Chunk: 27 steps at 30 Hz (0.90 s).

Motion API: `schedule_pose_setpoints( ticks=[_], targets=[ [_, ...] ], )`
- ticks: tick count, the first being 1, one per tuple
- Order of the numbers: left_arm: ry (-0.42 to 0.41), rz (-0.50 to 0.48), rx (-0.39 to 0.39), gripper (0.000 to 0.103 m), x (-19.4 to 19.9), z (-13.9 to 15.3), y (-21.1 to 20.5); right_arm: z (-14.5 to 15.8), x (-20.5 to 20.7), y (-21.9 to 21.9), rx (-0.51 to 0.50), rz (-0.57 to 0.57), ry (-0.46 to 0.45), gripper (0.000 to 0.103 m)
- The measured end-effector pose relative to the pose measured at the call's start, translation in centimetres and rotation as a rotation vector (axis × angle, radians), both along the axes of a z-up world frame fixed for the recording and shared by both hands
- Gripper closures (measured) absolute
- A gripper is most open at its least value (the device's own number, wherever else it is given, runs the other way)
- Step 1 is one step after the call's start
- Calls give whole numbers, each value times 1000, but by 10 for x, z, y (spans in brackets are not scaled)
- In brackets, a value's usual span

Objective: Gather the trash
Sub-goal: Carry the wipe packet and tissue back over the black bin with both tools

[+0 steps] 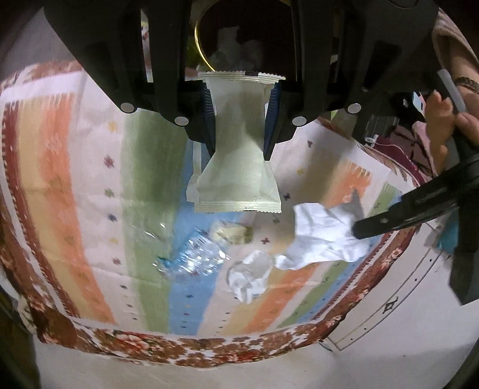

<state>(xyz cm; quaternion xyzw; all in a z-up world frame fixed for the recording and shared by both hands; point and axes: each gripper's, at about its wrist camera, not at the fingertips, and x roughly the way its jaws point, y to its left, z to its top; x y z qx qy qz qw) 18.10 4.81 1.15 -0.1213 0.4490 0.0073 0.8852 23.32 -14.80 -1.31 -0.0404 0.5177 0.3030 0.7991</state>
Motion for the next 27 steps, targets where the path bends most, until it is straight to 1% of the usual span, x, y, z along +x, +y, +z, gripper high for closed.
schedule_pose_setpoints(
  ticks=[7,16,20,22,25,27],
  targets=[
    [-35,-30,-52,96,-30,8,-16,7,-13,-31,46,-63,5,76],
    [-67,-59,-109,96,-59,12,-26,16,-40,-40,73,-47,-27,76],
    [-81,-77,-117,96,-72,13,-35,17,-54,-40,64,-30,-49,75],
    [-88,-74,-116,96,-77,13,-38,16,-59,-42,66,-29,-47,75],
    [-110,-85,-92,96,-88,15,-48,14,-69,-44,77,-27,-44,75],
    [-111,-95,-101,96,-94,13,-52,13,-77,-46,82,-21,-46,75]
  ],
)
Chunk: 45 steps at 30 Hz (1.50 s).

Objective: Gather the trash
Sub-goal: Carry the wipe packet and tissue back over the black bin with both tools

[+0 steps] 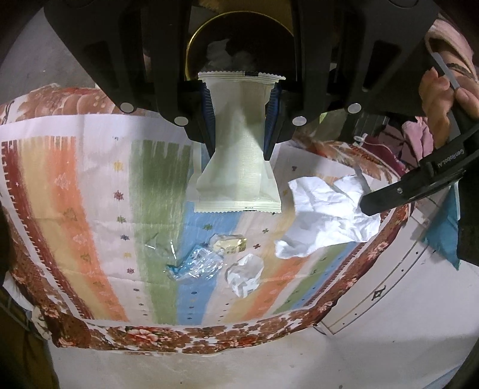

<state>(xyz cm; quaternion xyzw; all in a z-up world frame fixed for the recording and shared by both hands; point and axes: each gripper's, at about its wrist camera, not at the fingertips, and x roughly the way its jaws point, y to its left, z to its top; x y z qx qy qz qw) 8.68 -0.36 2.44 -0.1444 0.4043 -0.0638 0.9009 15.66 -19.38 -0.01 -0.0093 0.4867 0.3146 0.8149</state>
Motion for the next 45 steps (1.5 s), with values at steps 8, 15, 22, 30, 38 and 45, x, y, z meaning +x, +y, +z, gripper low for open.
schedule_pose_setpoints(
  ticks=[8,15,22,30,38,45],
  targets=[
    [12,-17,-46,96,-23,-9,-3,0,-21,5,-7,26,-31,74],
    [25,2,-106,96,-41,-20,5,-1,-33,3,2,38,-40,74],
    [30,-4,-102,96,-56,-27,1,-5,-46,-1,4,39,-42,74],
    [32,4,-111,96,-73,-34,0,-13,-61,-8,5,39,-31,74],
    [61,10,-95,96,-94,-52,-6,-33,-79,-20,1,10,25,74],
    [80,56,-89,96,-118,-67,-6,-53,-97,-33,22,-43,80,74]
  ],
)
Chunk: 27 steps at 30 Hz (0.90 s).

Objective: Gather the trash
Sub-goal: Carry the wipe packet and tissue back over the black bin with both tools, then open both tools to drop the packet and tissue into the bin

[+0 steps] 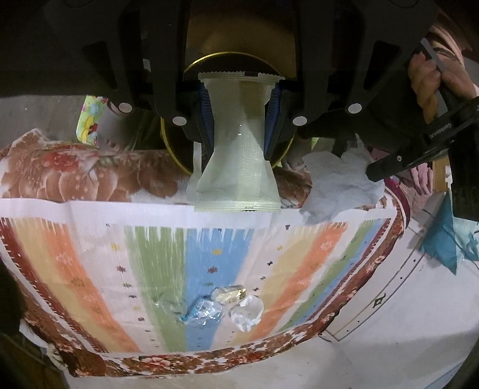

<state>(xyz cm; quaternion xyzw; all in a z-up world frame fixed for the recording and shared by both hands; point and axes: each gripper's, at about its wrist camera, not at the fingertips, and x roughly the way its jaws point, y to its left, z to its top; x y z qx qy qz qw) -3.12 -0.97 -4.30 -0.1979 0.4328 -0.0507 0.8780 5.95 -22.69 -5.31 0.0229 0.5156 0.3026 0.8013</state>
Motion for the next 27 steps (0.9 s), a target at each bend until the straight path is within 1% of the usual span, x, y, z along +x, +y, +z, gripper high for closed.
schedule_pose_setpoints(
  ticks=[2,5,8,11,15,18,20,21,22,24,27],
  targets=[
    [10,-6,-12,96,-3,-4,-2,-3,-8,-2,14,7,11,74],
    [18,-12,-23,96,-10,-8,-5,-9,-18,-7,36,12,50,74],
    [32,-11,-17,96,-14,-13,-9,-17,-27,-11,44,4,91,74],
    [48,1,-28,96,-18,-17,-8,-14,-32,-13,39,-1,72,74],
    [53,-7,-40,96,-20,-19,-9,-16,-30,-11,30,-9,77,74],
    [37,3,-87,94,-19,-18,-5,-17,-29,-7,19,-1,69,73],
    [41,5,-116,74,-16,-20,-4,-17,-27,-6,9,-17,63,63],
    [44,11,-120,60,-15,-22,-4,-17,-27,-6,2,-23,56,55],
    [42,16,-113,58,-14,-23,-6,-17,-27,-5,6,-20,55,51],
    [41,12,-103,58,-14,-23,-8,-17,-27,-4,8,-9,48,48],
    [37,21,-97,58,-14,-22,-8,-17,-29,-3,7,-10,44,47]
  ],
)
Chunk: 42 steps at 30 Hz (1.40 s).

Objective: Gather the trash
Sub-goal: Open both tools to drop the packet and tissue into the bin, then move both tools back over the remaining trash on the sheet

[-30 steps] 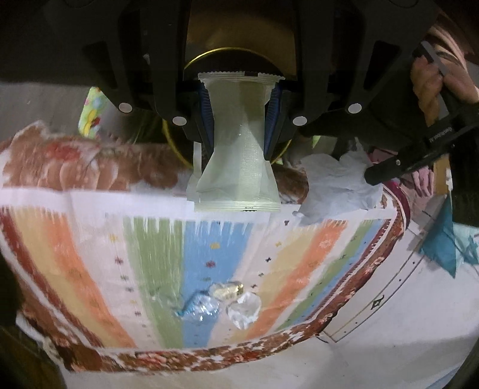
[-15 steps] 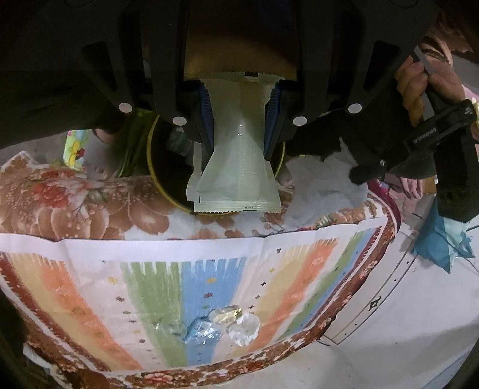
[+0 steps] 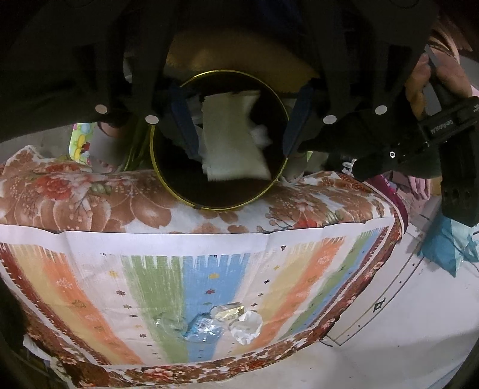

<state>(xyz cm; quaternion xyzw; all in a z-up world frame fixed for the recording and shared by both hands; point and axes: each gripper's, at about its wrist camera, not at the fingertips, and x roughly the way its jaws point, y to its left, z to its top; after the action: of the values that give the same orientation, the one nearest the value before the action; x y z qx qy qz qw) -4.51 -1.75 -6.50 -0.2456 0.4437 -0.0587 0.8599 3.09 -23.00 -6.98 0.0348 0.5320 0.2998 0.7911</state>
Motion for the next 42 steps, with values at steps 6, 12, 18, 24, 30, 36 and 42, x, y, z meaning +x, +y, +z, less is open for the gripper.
schedule_pose_setpoints(
  ticks=[6,12,18,24,30,36,42],
  targets=[
    [-2,16,6,58,0,1,3,1,1,1,1,0,-4,47],
    [11,19,34,56,3,1,3,9,-1,12,-3,52,-55,43],
    [26,56,27,53,11,3,12,14,4,15,12,54,-75,39],
    [16,65,108,46,16,18,12,24,15,15,20,47,-99,34],
    [-11,31,173,32,25,31,9,41,35,18,-2,49,-154,26],
    [-42,42,276,18,40,47,15,54,60,24,-27,42,-196,17],
    [-51,38,366,6,62,59,25,60,88,29,-44,24,-207,14]
  ],
)
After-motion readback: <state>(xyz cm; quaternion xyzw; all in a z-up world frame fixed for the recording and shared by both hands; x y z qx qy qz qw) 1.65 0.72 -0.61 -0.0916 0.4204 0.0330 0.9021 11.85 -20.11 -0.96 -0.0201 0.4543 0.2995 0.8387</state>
